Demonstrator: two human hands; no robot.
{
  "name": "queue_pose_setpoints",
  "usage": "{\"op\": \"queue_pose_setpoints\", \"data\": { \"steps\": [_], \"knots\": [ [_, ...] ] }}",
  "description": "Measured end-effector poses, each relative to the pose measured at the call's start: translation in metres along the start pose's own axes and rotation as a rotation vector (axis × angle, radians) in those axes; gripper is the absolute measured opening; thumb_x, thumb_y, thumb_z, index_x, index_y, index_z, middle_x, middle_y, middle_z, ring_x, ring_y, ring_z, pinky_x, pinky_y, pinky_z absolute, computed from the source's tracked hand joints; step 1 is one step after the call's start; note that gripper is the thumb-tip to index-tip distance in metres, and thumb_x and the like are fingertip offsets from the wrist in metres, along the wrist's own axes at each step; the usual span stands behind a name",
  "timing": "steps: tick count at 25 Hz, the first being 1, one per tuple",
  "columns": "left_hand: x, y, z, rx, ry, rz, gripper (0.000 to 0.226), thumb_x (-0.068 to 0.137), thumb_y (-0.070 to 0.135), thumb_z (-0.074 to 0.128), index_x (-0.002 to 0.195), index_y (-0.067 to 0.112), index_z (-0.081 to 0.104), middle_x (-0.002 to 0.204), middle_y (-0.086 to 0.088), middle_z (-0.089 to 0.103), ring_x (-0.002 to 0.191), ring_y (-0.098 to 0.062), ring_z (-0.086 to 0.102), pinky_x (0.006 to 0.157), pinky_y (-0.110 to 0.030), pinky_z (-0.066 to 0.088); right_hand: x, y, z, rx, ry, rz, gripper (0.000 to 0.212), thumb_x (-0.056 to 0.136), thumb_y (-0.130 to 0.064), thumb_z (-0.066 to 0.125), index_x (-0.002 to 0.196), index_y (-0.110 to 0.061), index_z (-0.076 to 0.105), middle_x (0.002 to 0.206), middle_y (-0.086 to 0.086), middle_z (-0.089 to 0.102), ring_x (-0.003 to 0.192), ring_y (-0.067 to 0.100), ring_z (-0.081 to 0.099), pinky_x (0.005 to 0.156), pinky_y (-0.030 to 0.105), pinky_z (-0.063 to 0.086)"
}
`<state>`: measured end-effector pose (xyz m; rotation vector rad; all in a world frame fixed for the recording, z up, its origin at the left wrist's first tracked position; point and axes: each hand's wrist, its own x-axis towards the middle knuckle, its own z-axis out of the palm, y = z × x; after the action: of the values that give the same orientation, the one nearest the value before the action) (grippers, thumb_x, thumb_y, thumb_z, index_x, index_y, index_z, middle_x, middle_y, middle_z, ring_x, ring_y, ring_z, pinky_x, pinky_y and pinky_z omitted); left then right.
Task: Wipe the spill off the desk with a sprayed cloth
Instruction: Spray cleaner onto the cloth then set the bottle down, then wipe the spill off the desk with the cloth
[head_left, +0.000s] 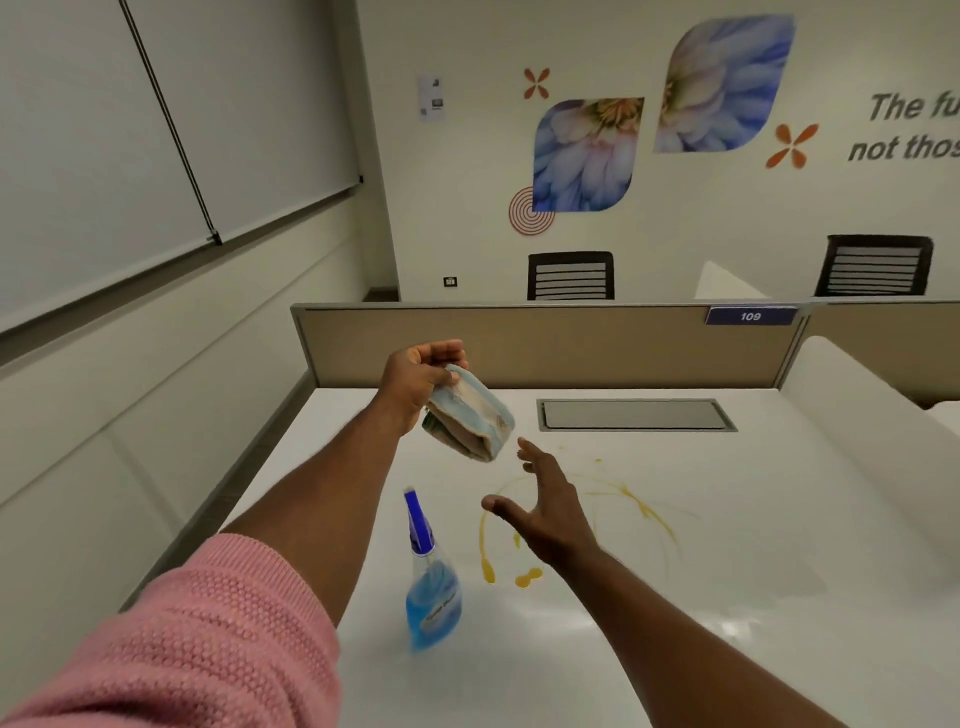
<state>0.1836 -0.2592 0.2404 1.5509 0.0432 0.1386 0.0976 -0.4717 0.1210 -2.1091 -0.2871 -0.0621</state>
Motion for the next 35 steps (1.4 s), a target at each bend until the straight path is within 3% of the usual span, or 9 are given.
{"op": "queue_pose_setpoints", "data": {
  "steps": [5, 8, 10, 13, 19, 24, 28, 32, 35],
  "knots": [
    [-0.006, 0.02, 0.054, -0.069, -0.057, 0.042, 0.038, 0.085, -0.015, 0.064, 0.117, 0.004, 0.072, 0.109, -0.011, 0.075, 0.099, -0.022, 0.073, 0.072, -0.031, 0.061, 0.023, -0.014, -0.044, 0.455, 0.171, 0.192, 0.117, 0.061, -0.076, 0.072, 0.157, -0.025, 0.029, 0.15, 0.001, 0.051, 0.123, 0.017, 0.057, 0.096, 0.035, 0.049],
    [-0.011, 0.029, 0.087, -0.144, -0.079, 0.053, 0.038, 0.085, -0.015, 0.066, 0.118, 0.003, 0.071, 0.108, -0.011, 0.074, 0.099, -0.023, 0.073, 0.079, -0.038, 0.062, 0.028, -0.016, -0.072, 0.711, 0.183, 0.184, 0.092, 0.067, -0.051, 0.081, 0.146, -0.023, 0.044, 0.134, 0.0, 0.066, 0.114, 0.015, 0.066, 0.084, 0.028, 0.051],
    [-0.014, 0.034, 0.108, -0.175, -0.09, 0.069, 0.036, 0.085, -0.013, 0.067, 0.117, 0.003, 0.072, 0.106, -0.011, 0.074, 0.101, -0.027, 0.072, 0.087, -0.044, 0.062, 0.031, -0.016, -0.092, 0.789, 0.193, 0.162, 0.076, 0.066, -0.039, 0.083, 0.134, -0.022, 0.054, 0.122, 0.0, 0.072, 0.11, 0.019, 0.068, 0.079, 0.029, 0.051],
    [-0.017, 0.038, 0.134, -0.216, -0.107, 0.084, 0.034, 0.086, -0.012, 0.067, 0.116, 0.005, 0.072, 0.106, -0.012, 0.074, 0.103, -0.029, 0.072, 0.091, -0.047, 0.06, 0.036, -0.005, -0.116, 0.805, 0.191, 0.16, 0.058, 0.064, -0.031, 0.083, 0.119, -0.023, 0.068, 0.112, 0.003, 0.077, 0.11, 0.03, 0.068, 0.084, 0.037, 0.05],
    [-0.024, 0.036, 0.178, -0.189, -0.134, 0.076, 0.044, 0.085, -0.017, 0.064, 0.12, 0.007, 0.07, 0.113, -0.01, 0.074, 0.11, -0.026, 0.07, 0.092, -0.042, 0.06, 0.043, 0.018, -0.158, 1.002, 0.216, 0.177, 0.06, 0.062, -0.008, 0.07, 0.121, -0.011, 0.063, 0.116, 0.018, 0.071, 0.106, 0.035, 0.07, 0.078, 0.038, 0.06],
    [-0.029, 0.023, 0.191, 0.04, -0.222, 0.003, 0.044, 0.084, -0.009, 0.066, 0.122, 0.014, 0.068, 0.124, -0.008, 0.069, 0.117, -0.026, 0.066, 0.085, -0.033, 0.057, 0.045, 0.031, -0.179, 1.094, 0.242, 0.206, 0.065, 0.061, -0.012, 0.066, 0.125, -0.005, 0.061, 0.108, 0.017, 0.068, 0.099, 0.034, 0.066, 0.077, 0.042, 0.057],
    [-0.035, 0.011, 0.2, 0.158, -0.314, -0.11, 0.054, 0.078, 0.011, 0.078, 0.13, 0.013, 0.064, 0.118, -0.007, 0.071, 0.102, -0.019, 0.067, 0.082, -0.03, 0.054, 0.046, 0.045, -0.181, 1.116, 0.253, 0.218, 0.062, 0.064, -0.017, 0.075, 0.124, -0.006, 0.062, 0.109, 0.018, 0.07, 0.098, 0.033, 0.067, 0.079, 0.043, 0.057],
    [-0.031, -0.004, 0.206, 0.196, -0.36, -0.184, 0.046, 0.083, 0.007, 0.079, 0.127, 0.012, 0.066, 0.109, -0.01, 0.076, 0.098, -0.022, 0.073, 0.083, -0.035, 0.06, 0.054, 0.063, -0.175, 1.12, 0.257, 0.223, 0.052, 0.071, -0.024, 0.085, 0.117, -0.006, 0.069, 0.115, 0.025, 0.072, 0.106, 0.046, 0.07, 0.089, 0.057, 0.057],
    [-0.017, -0.022, 0.206, 0.154, -0.35, -0.158, 0.046, 0.083, 0.002, 0.078, 0.127, 0.011, 0.066, 0.11, -0.014, 0.075, 0.101, -0.027, 0.073, 0.088, -0.041, 0.06, 0.063, 0.067, -0.164, 1.115, 0.253, 0.25, 0.051, 0.074, -0.038, 0.083, 0.118, -0.017, 0.069, 0.113, 0.017, 0.075, 0.103, 0.039, 0.073, 0.087, 0.058, 0.058]
  ]
}}
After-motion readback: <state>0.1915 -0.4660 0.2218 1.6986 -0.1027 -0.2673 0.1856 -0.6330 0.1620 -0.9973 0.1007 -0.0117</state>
